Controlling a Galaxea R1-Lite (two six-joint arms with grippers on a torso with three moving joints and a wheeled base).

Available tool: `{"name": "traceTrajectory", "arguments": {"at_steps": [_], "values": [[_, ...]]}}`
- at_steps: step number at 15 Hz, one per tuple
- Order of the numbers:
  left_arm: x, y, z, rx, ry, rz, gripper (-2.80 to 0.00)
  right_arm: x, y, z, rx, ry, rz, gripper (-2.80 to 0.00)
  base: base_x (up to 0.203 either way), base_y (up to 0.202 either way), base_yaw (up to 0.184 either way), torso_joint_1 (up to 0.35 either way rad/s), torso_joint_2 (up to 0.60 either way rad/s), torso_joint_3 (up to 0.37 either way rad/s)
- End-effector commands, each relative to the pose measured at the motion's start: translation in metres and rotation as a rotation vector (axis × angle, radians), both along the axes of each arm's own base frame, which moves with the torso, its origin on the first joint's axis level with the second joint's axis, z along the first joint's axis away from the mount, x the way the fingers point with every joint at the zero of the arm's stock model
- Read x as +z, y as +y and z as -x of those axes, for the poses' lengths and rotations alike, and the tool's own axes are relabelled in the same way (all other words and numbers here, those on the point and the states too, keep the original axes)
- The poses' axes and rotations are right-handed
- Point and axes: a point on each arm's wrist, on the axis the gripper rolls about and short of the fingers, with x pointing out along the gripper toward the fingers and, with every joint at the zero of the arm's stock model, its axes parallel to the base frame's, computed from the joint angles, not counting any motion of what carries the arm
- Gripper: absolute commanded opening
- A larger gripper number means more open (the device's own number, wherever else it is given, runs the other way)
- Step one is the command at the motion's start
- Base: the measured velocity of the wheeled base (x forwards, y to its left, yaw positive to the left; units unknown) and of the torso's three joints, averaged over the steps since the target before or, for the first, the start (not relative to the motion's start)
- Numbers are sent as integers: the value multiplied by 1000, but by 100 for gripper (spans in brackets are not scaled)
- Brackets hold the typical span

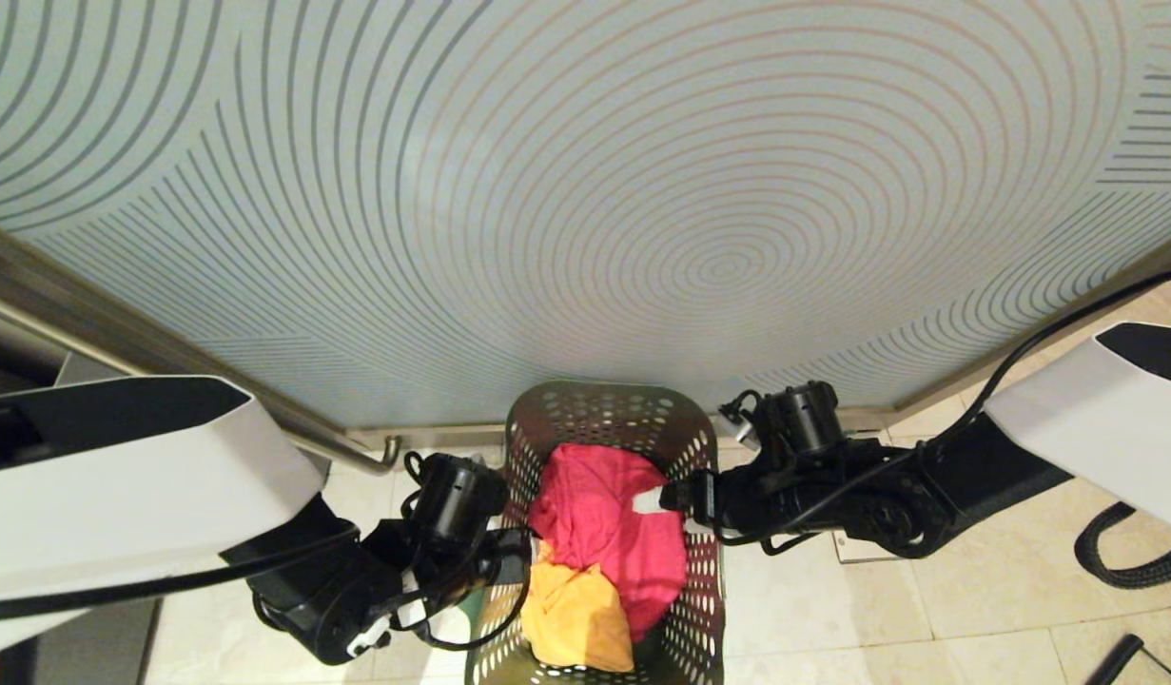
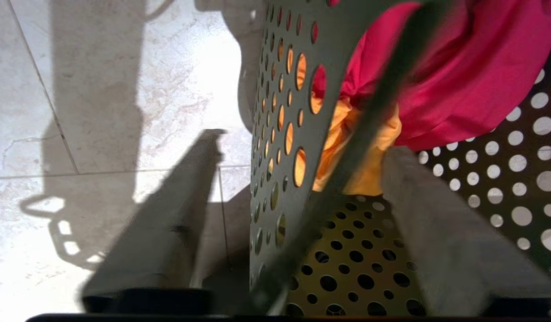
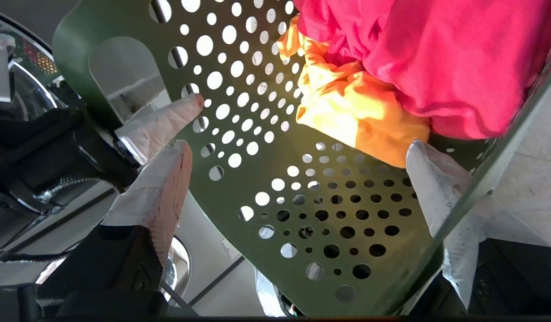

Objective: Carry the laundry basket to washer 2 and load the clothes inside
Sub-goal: Pick up the clothes basket and put it beside the washing machine

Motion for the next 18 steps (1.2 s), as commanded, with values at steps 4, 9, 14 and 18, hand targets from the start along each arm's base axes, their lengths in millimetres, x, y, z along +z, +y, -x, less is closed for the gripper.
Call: {"name": "traceTrajectory", "arguments": {"at_steps": [4,9,14,18], "values": [[1,0,0,3,-6,2,-280,0,3,2,9,2,-2,-280,0,0,0,0,0,0],[6,0,0,0,-16,10,-280,-2,4,4,13,7,4,-280,0,0,0,0,0,0],[3,-3,2,-13,-8,8,-280,-2,4,4,15,8,6,-280,0,0,0,0,0,0],[2,-5,6,-31,-2,-1,-280,-3,4,6,14,15,9,-280,0,0,0,0,0,0]]}}
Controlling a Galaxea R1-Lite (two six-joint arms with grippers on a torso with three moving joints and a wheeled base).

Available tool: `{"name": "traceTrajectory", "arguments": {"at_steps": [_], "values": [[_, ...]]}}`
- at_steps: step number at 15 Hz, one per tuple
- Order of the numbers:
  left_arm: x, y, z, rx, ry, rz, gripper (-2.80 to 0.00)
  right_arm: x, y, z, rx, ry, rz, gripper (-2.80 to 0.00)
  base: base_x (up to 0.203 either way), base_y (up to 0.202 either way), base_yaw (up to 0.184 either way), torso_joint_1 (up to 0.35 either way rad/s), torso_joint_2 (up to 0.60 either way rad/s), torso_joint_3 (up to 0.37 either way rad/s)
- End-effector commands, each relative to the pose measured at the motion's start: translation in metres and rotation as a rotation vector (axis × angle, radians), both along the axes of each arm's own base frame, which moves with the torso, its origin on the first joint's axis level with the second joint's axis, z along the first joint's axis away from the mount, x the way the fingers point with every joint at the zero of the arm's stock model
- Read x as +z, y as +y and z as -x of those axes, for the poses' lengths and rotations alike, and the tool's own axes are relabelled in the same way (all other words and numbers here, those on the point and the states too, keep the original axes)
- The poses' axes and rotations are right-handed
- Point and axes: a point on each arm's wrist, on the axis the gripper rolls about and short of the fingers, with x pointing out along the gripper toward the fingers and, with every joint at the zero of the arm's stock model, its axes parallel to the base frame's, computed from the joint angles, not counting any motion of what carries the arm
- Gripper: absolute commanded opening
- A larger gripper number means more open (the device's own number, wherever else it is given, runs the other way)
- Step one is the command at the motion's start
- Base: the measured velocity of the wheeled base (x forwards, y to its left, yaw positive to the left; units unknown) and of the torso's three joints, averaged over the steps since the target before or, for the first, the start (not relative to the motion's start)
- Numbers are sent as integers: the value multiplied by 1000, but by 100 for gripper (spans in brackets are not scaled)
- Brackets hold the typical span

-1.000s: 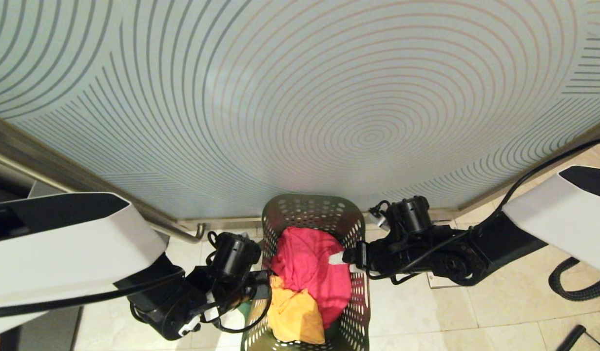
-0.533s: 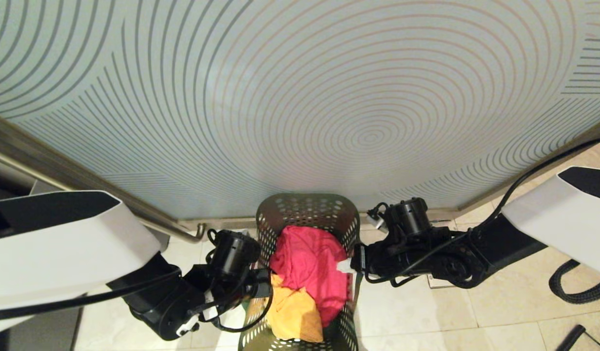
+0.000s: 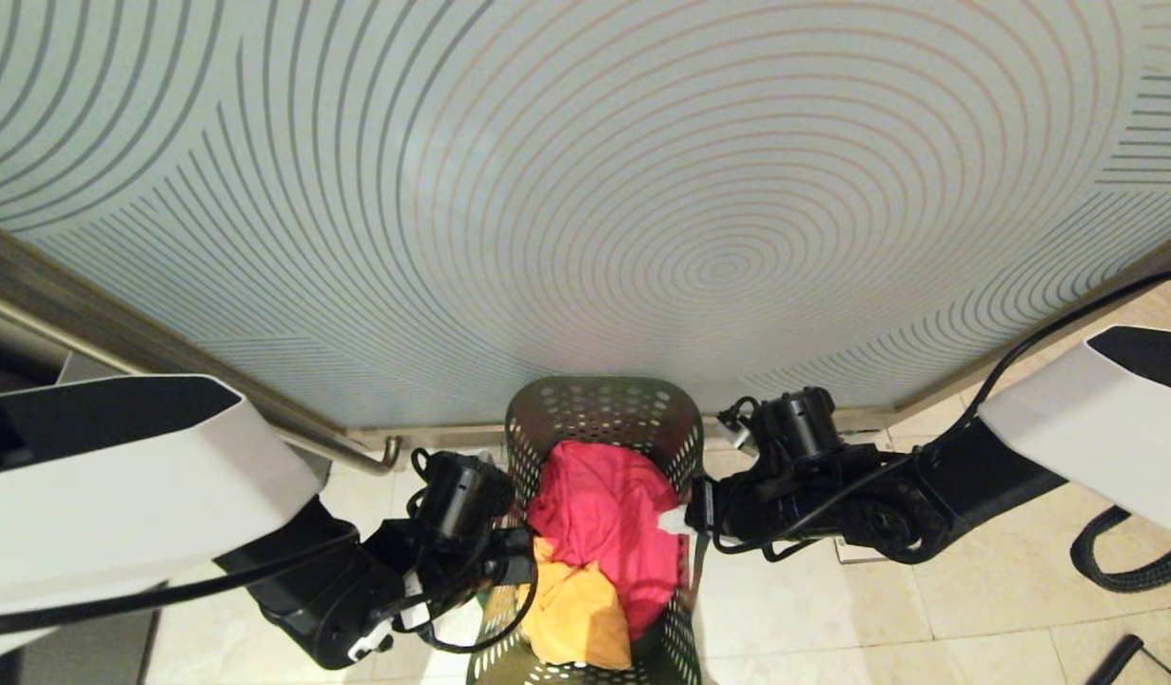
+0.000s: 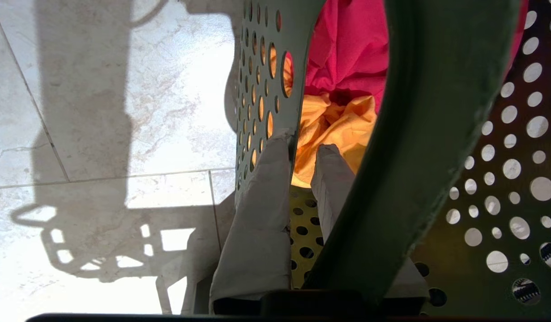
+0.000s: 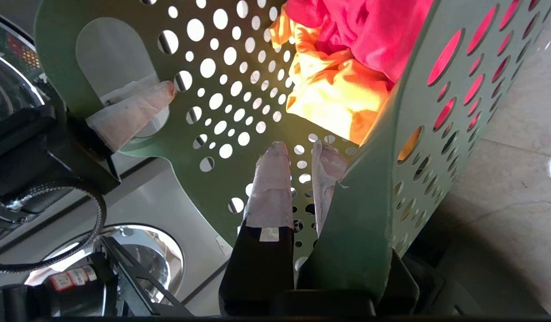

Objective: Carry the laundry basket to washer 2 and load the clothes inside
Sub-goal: Pick up the clothes basket and put it beside the washing machine

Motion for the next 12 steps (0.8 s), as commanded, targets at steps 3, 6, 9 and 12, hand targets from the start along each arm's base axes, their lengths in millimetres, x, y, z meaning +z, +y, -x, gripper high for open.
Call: {"name": "traceTrajectory", "arguments": {"at_steps": [3,6,9,12], "values": [[-3,-2,2,-3,6,-6,-280,2,2,1,4,-2,-4,-280,0,0,0,0,0,0],[-3,-3,3,-9,5,-5,-280,2,3,2,7,-2,-4,-280,0,0,0,0,0,0],[-4,-5,4,-15,8,-8,-280,2,3,2,5,-2,-4,-280,0,0,0,3,3,118],[-2,-5,5,-17,4,-6,-280,4,3,2,7,-8,-7,-280,0,0,0,6,6,192]]}}
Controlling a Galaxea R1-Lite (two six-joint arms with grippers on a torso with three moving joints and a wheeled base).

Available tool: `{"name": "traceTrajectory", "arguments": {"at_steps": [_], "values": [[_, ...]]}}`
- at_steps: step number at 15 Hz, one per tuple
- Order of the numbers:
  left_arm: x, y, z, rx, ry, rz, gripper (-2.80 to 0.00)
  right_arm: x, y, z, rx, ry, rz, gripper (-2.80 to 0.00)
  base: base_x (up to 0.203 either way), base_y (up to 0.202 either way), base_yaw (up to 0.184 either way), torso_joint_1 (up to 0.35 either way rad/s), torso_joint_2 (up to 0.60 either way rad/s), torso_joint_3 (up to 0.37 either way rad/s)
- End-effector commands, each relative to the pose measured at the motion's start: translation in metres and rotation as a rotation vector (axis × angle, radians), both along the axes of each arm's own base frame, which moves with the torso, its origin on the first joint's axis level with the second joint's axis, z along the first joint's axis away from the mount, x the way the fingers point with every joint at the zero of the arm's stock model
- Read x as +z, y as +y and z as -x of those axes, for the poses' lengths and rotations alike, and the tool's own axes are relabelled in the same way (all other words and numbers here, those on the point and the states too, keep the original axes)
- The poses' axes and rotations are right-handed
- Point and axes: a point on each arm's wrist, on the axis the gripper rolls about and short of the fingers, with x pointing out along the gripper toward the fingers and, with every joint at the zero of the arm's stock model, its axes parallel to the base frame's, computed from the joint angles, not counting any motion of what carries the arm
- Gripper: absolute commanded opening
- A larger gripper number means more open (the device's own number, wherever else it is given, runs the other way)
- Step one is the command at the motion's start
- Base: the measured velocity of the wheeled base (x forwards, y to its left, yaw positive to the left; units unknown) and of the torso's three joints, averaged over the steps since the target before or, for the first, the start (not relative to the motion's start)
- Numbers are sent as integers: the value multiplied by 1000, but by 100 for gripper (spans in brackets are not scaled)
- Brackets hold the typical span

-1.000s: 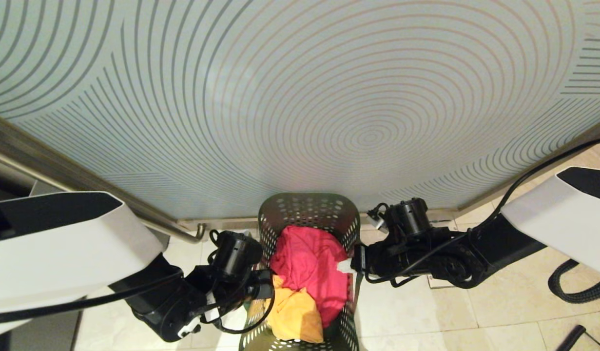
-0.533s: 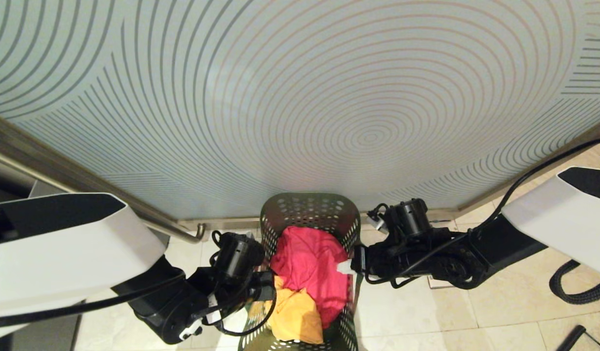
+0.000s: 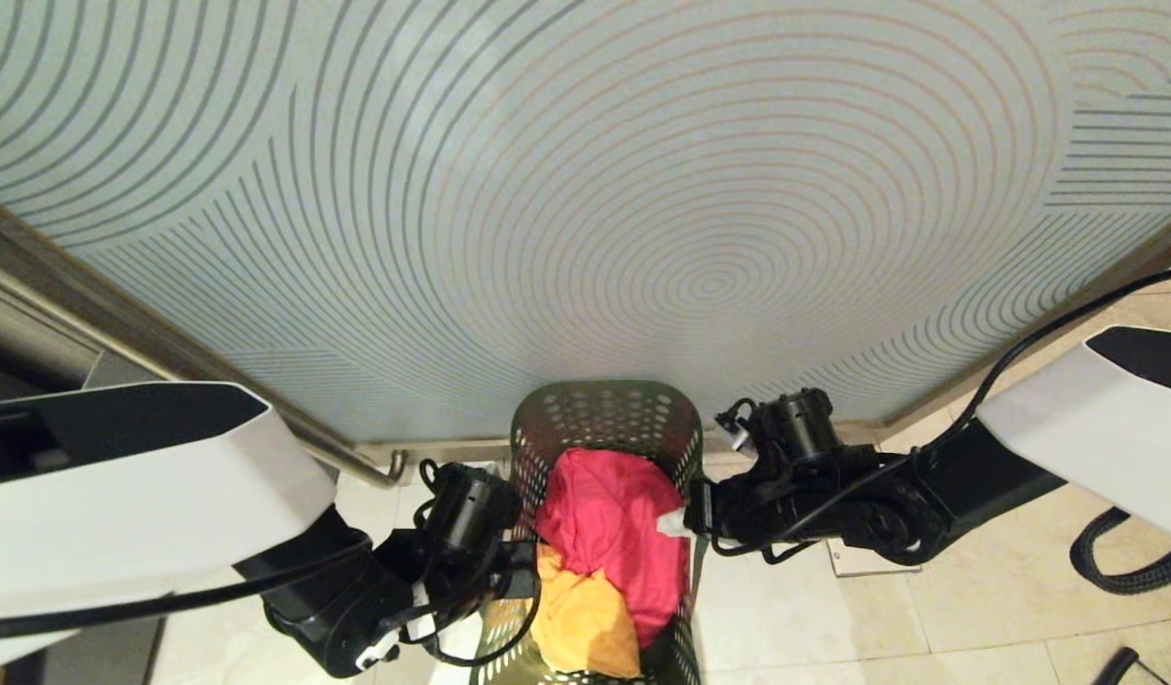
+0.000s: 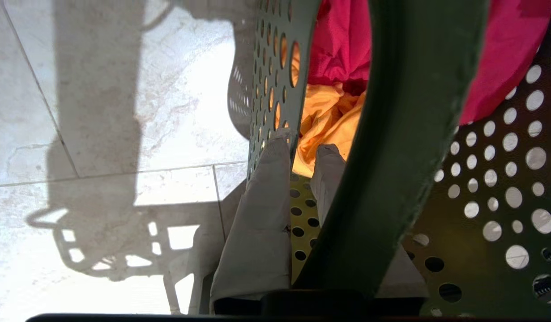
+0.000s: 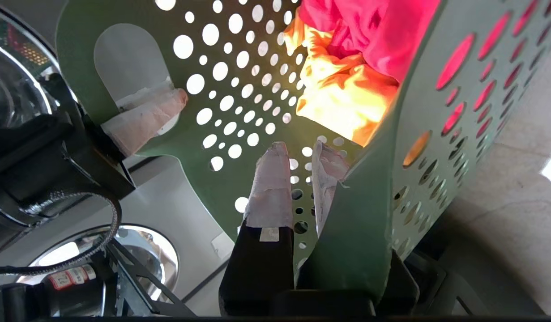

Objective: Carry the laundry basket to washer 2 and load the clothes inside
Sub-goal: Pick up the clothes basket and put it beside the washing machine

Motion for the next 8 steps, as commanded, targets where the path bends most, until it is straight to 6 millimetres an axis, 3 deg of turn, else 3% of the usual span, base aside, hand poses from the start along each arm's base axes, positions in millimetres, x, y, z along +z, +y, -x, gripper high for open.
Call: {"name": "traceTrajectory", "arguments": {"at_steps": [1,8], "values": [[5,0,0,2,-15,11,-280,6,3,2,9,-12,-11,-280,0,0,0,10,9,202],[22,7,16,-15,-36,20,-280,28,15,16,46,-40,-39,-280,0,0,0,2,2,203]]}}
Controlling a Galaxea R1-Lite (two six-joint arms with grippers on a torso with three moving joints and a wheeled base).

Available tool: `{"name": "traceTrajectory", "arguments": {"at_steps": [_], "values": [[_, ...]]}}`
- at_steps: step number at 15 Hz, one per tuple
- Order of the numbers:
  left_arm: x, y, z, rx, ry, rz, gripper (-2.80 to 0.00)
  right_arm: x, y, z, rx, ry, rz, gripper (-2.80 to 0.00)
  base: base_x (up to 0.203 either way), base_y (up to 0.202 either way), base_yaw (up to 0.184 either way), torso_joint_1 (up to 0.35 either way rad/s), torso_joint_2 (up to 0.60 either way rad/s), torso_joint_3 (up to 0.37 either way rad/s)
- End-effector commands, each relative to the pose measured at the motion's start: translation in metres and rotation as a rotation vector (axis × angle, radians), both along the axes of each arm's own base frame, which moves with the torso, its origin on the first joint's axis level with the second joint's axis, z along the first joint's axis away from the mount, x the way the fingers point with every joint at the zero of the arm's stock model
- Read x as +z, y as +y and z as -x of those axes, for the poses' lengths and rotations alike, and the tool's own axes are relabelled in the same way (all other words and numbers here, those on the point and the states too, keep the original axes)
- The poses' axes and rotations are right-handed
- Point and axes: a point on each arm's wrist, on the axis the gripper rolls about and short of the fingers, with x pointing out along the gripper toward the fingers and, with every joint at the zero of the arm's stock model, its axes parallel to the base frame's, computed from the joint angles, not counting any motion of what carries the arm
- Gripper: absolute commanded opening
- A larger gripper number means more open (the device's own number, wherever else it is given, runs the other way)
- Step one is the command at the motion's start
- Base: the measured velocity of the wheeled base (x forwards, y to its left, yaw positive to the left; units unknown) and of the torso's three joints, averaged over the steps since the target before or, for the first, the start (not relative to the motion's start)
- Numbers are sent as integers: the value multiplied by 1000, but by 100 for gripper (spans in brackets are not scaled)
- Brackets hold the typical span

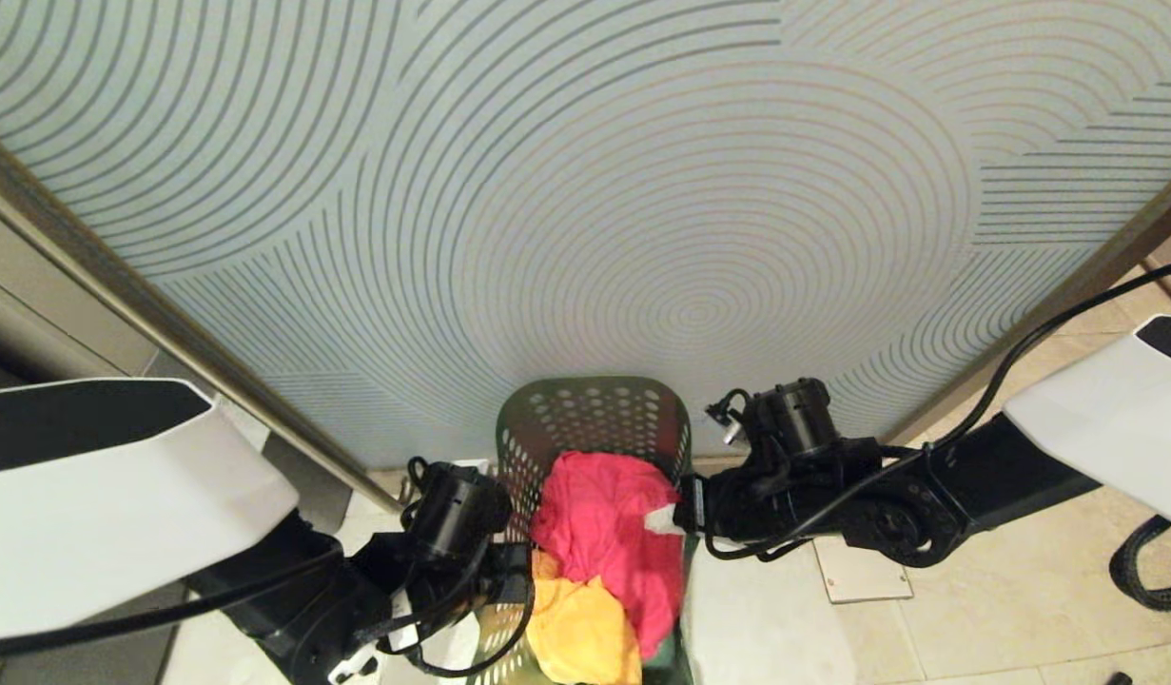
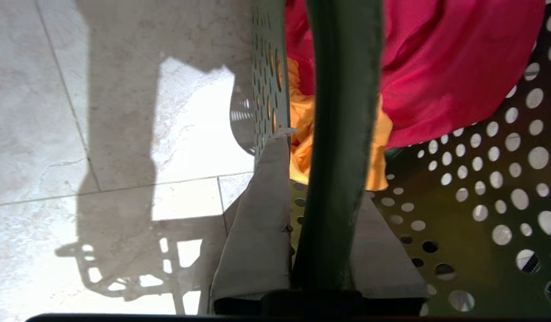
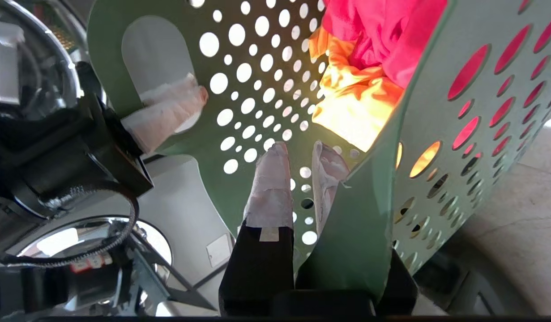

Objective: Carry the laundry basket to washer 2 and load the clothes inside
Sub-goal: Pick up the clothes basket and put it beside the washing machine

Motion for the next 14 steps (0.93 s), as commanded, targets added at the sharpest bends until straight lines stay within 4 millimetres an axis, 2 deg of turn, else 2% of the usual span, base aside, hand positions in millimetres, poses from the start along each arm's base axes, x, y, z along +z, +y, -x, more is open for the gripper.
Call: {"name": "traceTrajectory", "arguments": {"at_steps": [1,6,10,14], "values": [[9,4,5,1,-21,14,-280,10,4,4,7,-14,-23,-280,0,0,0,4,0,191],[24,10,13,-2,-48,34,-280,26,8,13,10,-56,-31,-280,0,0,0,3,3,199],[36,6,22,-33,-75,57,-280,45,9,24,25,-96,-57,-280,0,0,0,1,1,204],[36,5,27,-44,-71,53,-280,54,12,30,42,-116,-71,-280,0,0,0,4,5,199]]}}
